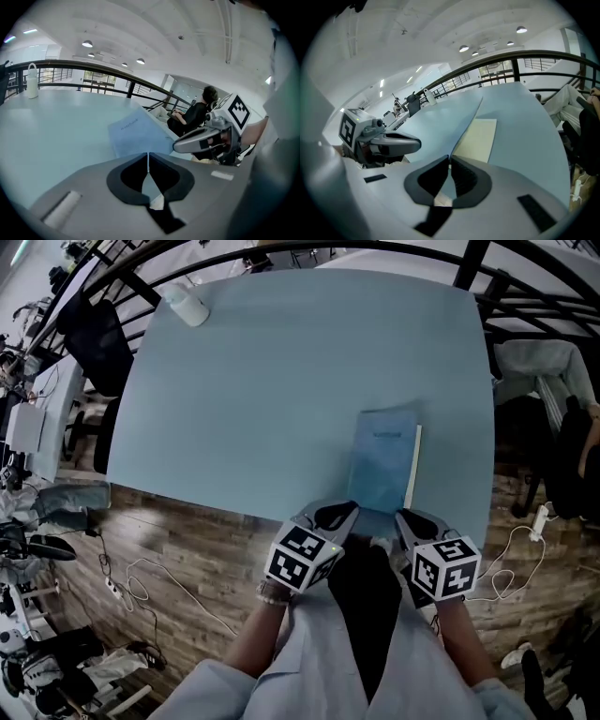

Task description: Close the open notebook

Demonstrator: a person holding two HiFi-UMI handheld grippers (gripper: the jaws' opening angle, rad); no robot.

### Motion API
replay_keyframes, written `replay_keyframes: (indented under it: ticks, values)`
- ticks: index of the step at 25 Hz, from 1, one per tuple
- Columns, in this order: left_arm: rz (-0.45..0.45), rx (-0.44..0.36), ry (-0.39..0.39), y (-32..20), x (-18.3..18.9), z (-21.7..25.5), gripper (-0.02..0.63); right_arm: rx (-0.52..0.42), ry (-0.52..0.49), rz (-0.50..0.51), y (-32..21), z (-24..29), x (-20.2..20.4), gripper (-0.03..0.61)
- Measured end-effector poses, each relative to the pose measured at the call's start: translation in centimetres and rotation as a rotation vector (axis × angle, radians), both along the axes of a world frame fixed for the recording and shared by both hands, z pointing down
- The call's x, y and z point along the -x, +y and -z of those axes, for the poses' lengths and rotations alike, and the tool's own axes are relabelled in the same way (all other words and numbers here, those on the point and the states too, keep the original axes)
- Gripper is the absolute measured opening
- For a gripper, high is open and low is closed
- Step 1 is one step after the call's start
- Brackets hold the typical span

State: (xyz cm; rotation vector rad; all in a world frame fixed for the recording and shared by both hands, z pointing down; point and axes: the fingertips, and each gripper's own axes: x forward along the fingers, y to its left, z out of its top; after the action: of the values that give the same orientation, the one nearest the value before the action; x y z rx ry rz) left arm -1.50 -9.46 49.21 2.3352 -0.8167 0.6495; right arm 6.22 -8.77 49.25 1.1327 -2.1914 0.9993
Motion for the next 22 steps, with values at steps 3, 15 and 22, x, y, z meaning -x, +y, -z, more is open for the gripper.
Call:
replay_keyframes:
  ticks: [3,15,22]
  values:
    - [0.014,-0.018,0.027,-0.2,0.2,0.9,0.015,0.016,0.021,-0.022,0.2,-1.0,-0.7,0.015]
    - [0.037,-0.064,0.032,-0.6,0.8,2.4,0.005,0.079,0.099,-0.065,0.7,-5.2,-2.8,0.015]
    - [0.043,-0.071,0.031,-0.5,0.7,2.9,0.005,0.088,0.141,-0.073,0.7,-6.7,-3.6,0.026]
